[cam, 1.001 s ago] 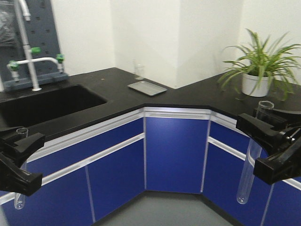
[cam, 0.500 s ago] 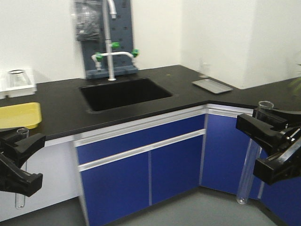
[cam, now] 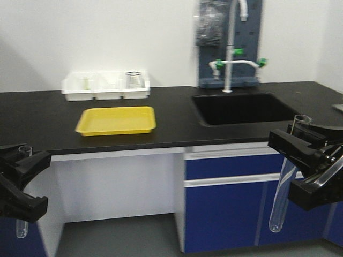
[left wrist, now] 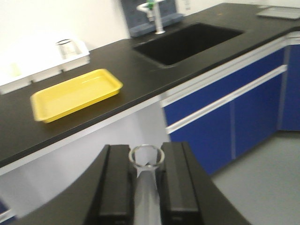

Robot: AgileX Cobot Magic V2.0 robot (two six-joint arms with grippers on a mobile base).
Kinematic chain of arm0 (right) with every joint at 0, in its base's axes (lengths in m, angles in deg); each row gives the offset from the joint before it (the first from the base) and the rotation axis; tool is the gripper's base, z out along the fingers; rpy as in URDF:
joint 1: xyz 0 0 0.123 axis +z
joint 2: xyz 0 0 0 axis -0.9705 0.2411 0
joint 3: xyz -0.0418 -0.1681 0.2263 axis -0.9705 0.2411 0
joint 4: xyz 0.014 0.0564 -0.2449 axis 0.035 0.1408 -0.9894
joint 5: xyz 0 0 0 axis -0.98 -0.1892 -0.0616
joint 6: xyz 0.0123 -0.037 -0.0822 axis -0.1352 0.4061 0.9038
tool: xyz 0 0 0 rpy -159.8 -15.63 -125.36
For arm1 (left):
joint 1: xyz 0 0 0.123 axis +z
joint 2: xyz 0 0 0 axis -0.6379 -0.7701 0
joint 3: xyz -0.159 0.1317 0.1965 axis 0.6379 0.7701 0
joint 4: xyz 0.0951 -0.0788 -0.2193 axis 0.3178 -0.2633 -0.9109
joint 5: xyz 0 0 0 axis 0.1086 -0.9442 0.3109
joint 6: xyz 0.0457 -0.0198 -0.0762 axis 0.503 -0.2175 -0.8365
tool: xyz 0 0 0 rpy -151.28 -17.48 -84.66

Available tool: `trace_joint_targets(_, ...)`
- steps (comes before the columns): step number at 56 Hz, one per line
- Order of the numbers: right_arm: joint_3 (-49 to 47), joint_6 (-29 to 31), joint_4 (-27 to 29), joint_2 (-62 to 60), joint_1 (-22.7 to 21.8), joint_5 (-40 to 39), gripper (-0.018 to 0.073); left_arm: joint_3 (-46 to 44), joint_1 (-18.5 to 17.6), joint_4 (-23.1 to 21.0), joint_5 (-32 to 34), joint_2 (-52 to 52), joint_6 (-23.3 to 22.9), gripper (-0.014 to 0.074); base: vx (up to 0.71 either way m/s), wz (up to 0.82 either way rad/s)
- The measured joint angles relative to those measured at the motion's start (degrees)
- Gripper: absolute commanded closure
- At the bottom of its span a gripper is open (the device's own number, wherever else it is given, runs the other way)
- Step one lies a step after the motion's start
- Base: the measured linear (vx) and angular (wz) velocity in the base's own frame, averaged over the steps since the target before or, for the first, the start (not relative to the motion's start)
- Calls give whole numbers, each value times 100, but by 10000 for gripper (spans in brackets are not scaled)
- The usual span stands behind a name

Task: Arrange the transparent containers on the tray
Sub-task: 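Drive the base up to the yellow tray on the bench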

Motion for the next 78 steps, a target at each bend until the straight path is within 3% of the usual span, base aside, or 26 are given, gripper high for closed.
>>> trace_joint_targets(35,0,0,0,0,0,5,572,0,0,0,0,0,0,597,21,44)
trace_joint_targets(78,0,0,0,0,0,5,572,0,0,0,0,0,5,597,39,2)
